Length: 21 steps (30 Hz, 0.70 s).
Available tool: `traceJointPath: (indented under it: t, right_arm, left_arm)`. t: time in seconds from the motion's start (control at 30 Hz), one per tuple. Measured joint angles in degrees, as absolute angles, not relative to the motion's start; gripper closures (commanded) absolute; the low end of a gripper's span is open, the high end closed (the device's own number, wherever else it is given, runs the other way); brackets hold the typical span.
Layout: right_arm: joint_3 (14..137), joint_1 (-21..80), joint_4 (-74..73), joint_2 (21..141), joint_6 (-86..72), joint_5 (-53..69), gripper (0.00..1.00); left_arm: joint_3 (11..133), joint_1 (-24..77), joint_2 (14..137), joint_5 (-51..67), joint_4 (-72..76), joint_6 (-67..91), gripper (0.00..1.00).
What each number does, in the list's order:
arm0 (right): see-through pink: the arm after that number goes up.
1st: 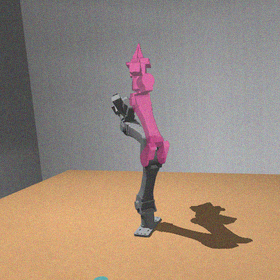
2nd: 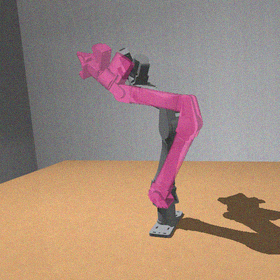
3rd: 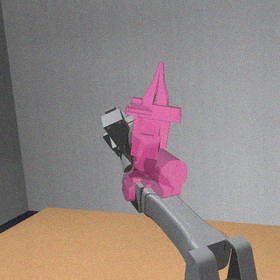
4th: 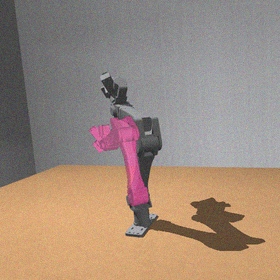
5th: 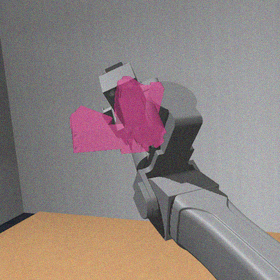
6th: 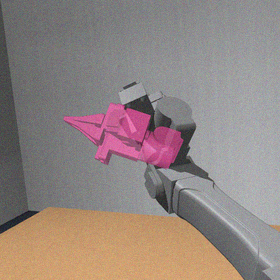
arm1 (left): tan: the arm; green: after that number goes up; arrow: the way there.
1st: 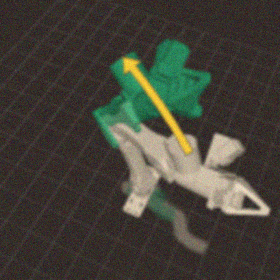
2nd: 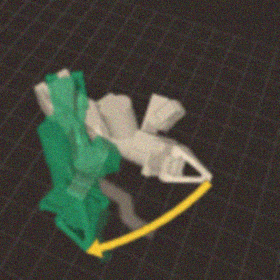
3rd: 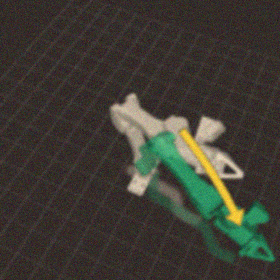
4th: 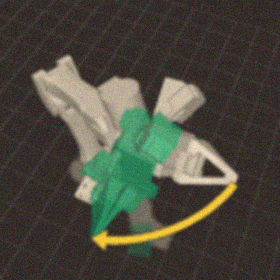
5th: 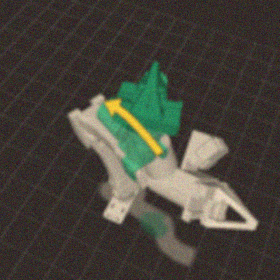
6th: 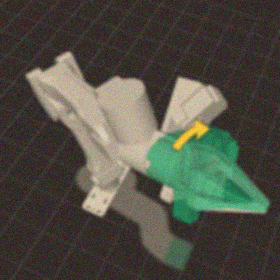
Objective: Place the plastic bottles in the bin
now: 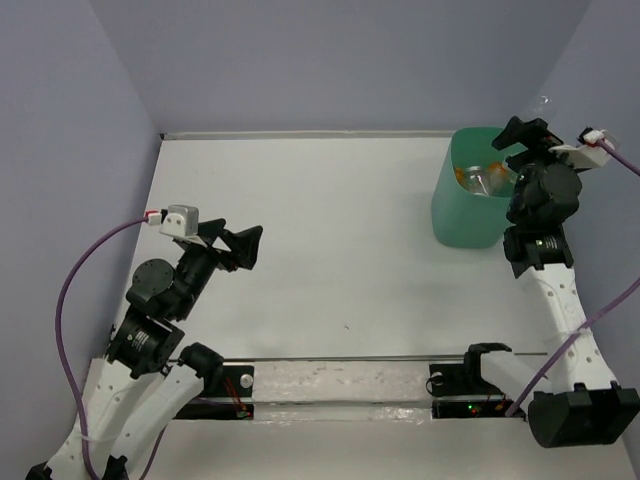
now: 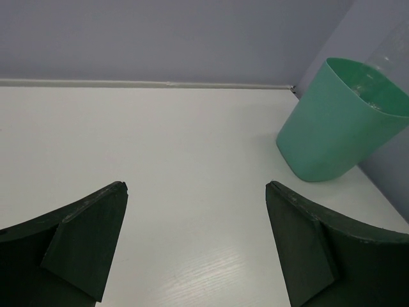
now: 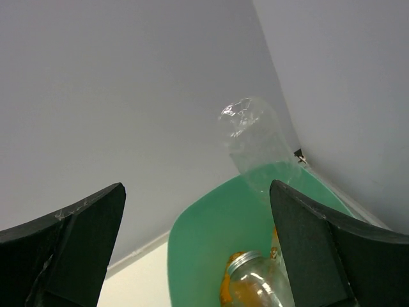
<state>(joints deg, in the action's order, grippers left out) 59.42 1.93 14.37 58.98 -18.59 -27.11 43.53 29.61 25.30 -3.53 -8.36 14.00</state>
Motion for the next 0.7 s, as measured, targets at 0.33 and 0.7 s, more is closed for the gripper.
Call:
traceJointPath:
  t: [0.33,0.7]
  right_arm:
    - [59.83,1.93,-4.89,36.73,-26.15,-12.19,0.0]
    - [62.35,1.93,-17.85,24.8,-26.35,-2.61,0.0]
  left_arm:
    - [43.83,29.52,28.64,-3.46,-7.9,14.79,0.01]
    - [49.65,29.52,30.35,-1.06,-3.77,17.89,0.01]
